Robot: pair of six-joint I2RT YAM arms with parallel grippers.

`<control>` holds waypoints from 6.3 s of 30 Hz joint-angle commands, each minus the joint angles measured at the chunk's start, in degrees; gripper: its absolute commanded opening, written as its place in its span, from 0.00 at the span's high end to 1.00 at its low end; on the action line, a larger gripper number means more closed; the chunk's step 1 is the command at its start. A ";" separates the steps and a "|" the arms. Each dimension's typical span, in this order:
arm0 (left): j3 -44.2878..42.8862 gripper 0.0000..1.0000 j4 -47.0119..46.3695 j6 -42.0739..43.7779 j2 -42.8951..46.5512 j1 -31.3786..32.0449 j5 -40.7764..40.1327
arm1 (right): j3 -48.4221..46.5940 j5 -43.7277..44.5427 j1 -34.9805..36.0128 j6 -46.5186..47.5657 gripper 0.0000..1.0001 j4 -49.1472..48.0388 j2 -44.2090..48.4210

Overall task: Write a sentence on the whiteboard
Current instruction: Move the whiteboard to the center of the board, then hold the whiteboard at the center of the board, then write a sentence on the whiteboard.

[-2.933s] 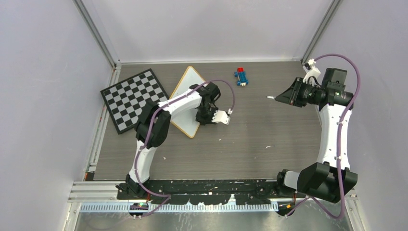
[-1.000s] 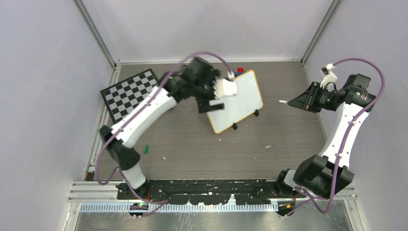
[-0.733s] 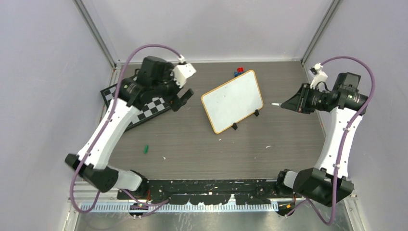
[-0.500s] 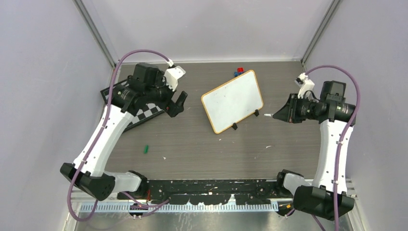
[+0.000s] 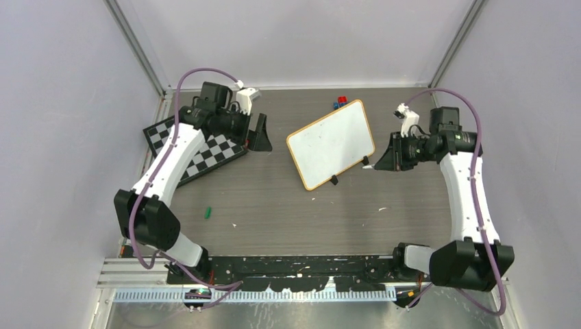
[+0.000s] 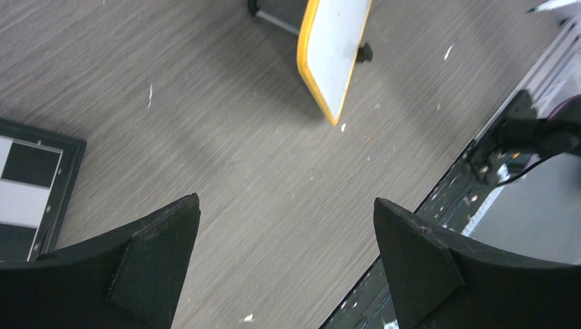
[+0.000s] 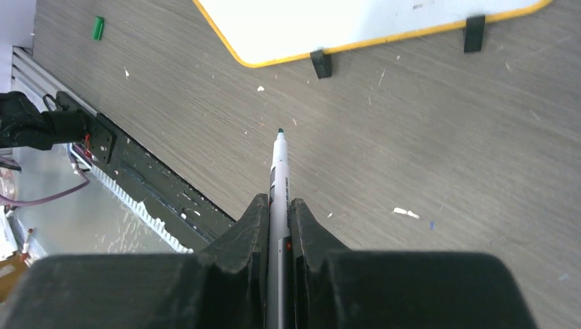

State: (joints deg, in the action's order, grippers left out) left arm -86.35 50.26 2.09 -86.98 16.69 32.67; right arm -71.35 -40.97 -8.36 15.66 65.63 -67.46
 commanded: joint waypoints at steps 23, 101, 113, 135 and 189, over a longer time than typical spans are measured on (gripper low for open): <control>4.37 0.06 -34.02 -20.35 -12.03 -3.33 16.61 | -0.88 6.84 16.88 -9.08 1.00 -23.17 -9.27; -16.28 0.46 -18.67 -11.57 -27.76 13.15 22.62 | 5.16 3.13 17.85 -6.13 1.00 -17.65 4.86; -8.52 0.83 -27.15 -14.95 -24.86 13.96 21.66 | 5.63 -0.74 17.91 -7.89 1.00 -19.82 4.51; -12.47 0.62 -28.88 -15.69 -28.23 14.29 22.46 | 7.27 6.48 17.94 -11.95 1.00 -30.14 3.52; -7.17 1.00 -34.58 -19.82 -24.56 12.91 23.15 | 4.79 18.28 29.21 -17.39 1.00 -39.92 -4.72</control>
State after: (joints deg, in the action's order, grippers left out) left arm -93.91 18.33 -16.40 -113.67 29.23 56.07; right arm -64.10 -24.38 20.49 -1.45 28.25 -72.16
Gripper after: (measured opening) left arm 0.099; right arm 0.173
